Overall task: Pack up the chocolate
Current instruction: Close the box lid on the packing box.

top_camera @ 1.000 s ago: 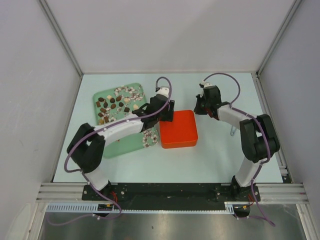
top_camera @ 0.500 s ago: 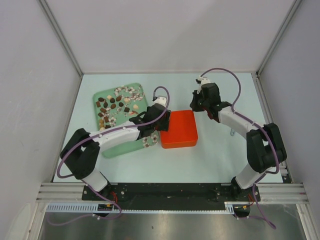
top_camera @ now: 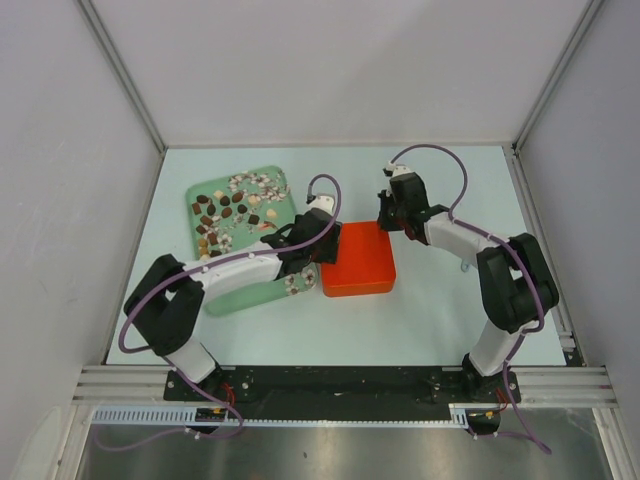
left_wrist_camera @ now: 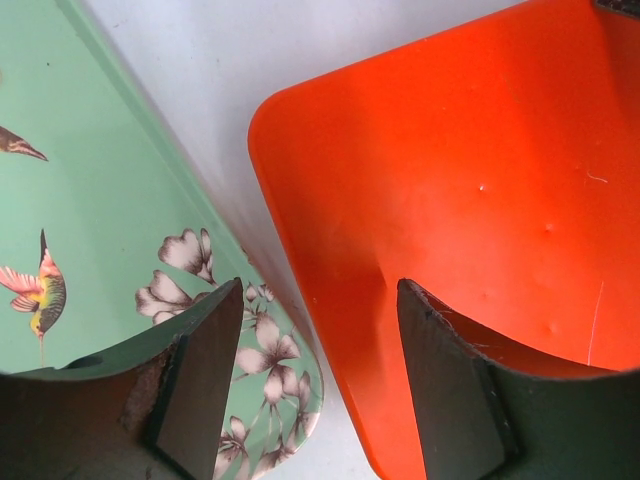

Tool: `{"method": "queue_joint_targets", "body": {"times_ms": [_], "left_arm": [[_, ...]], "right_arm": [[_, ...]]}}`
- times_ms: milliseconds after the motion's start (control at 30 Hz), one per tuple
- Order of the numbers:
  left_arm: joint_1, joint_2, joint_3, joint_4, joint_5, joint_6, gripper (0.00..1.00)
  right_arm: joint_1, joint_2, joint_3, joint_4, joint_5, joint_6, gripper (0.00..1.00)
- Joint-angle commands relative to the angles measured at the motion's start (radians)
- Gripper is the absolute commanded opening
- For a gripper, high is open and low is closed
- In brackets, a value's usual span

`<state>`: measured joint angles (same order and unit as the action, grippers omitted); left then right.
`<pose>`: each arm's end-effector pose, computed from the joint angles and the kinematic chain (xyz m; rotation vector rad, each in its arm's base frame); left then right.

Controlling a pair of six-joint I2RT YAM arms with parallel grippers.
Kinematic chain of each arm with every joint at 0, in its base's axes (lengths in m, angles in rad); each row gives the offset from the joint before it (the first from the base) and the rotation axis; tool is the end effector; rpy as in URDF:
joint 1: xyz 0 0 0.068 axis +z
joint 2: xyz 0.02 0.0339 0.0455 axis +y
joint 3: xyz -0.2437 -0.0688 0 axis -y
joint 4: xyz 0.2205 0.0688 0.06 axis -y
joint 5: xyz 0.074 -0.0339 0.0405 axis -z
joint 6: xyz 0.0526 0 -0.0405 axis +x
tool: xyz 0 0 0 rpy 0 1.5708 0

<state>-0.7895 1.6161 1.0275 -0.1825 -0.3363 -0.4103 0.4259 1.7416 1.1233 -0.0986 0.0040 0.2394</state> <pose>0.2492 -0.2266 0.1983 0.2706 2.2832 -0.2258 0.3382 0.1532 0.1916 -0.2131 2.3014 0.3390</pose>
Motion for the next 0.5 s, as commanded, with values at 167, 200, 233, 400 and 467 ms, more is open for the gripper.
{"method": "queue_joint_targets", "body": {"times_ms": [167, 200, 233, 400, 467], "left_arm": [[0.003, 0.022, 0.026, 0.009, 0.0, -0.012, 0.68], [0.003, 0.022, 0.026, 0.009, 0.0, -0.013, 0.67], [0.003, 0.025, 0.028, 0.008, -0.001, -0.015, 0.66], [0.015, 0.004, 0.057, 0.0, -0.007, -0.012, 0.64], [0.021, -0.025, 0.072, -0.003, -0.013, -0.009, 0.64]], "right_arm": [[-0.015, 0.05, -0.023, -0.105, 0.051, 0.011, 0.0], [-0.016, 0.055, -0.023, -0.107, 0.044, 0.008, 0.0], [-0.018, 0.058, -0.023, -0.104, 0.036, 0.005, 0.0], [-0.024, -0.002, -0.022, -0.049, -0.031, 0.001, 0.0], [-0.038, -0.068, -0.023, -0.035, -0.038, 0.011, 0.0]]}}
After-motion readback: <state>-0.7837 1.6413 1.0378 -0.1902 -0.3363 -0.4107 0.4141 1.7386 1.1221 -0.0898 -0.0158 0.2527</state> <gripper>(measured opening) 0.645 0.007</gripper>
